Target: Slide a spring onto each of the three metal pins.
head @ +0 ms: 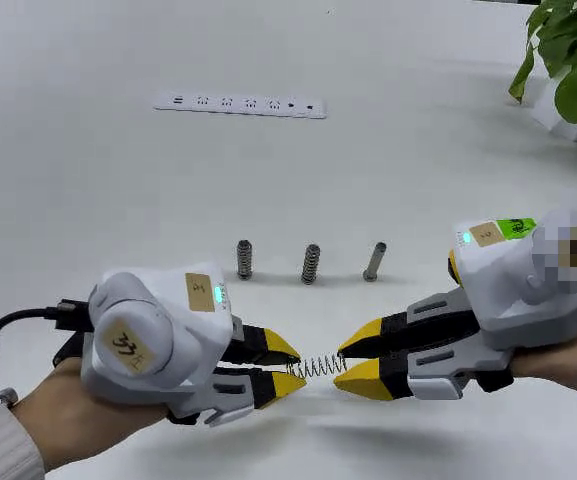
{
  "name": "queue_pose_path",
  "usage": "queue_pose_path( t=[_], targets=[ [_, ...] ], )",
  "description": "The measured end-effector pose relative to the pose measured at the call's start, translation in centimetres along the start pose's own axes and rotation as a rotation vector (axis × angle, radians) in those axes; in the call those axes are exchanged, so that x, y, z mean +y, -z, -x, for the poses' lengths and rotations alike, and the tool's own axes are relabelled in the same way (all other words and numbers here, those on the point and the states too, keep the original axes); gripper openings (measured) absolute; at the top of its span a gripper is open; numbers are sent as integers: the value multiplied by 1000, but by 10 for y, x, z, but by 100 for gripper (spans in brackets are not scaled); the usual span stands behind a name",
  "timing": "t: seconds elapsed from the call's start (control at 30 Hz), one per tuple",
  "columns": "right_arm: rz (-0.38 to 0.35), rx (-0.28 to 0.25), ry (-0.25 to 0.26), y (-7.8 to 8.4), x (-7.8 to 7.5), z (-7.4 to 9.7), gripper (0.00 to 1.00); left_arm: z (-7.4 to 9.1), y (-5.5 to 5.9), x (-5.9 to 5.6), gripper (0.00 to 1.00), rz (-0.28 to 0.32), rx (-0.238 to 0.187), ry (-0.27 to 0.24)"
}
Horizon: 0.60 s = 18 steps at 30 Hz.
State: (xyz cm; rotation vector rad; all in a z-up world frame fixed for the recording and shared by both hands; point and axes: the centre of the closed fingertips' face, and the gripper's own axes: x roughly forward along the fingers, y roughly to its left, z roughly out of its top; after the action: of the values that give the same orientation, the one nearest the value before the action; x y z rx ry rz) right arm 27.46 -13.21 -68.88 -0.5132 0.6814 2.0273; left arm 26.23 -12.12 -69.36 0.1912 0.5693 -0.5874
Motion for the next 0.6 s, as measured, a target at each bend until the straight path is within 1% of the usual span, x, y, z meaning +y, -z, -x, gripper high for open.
queue_pose_path(
  t=[0.07,0.13,0.3,0.37,0.5,0.6],
  targets=[
    [3,-4,3,-1,-1,0,12,0,1,-1,10,-6,5,3],
    [-3,-6,-1,-2,1,1,12,-1,2,-1,10,-8,8,4],
    [25,13,6,-3,5,3,12,-4,2,-3,10,-5,17,8],
    [40,25,13,-4,7,4,12,-7,5,-1,10,-6,21,11],
    [62,37,24,-7,8,5,12,-9,3,-5,10,-1,30,16],
    [78,54,33,-9,10,6,12,-11,4,-5,10,-1,39,22]
  ],
)
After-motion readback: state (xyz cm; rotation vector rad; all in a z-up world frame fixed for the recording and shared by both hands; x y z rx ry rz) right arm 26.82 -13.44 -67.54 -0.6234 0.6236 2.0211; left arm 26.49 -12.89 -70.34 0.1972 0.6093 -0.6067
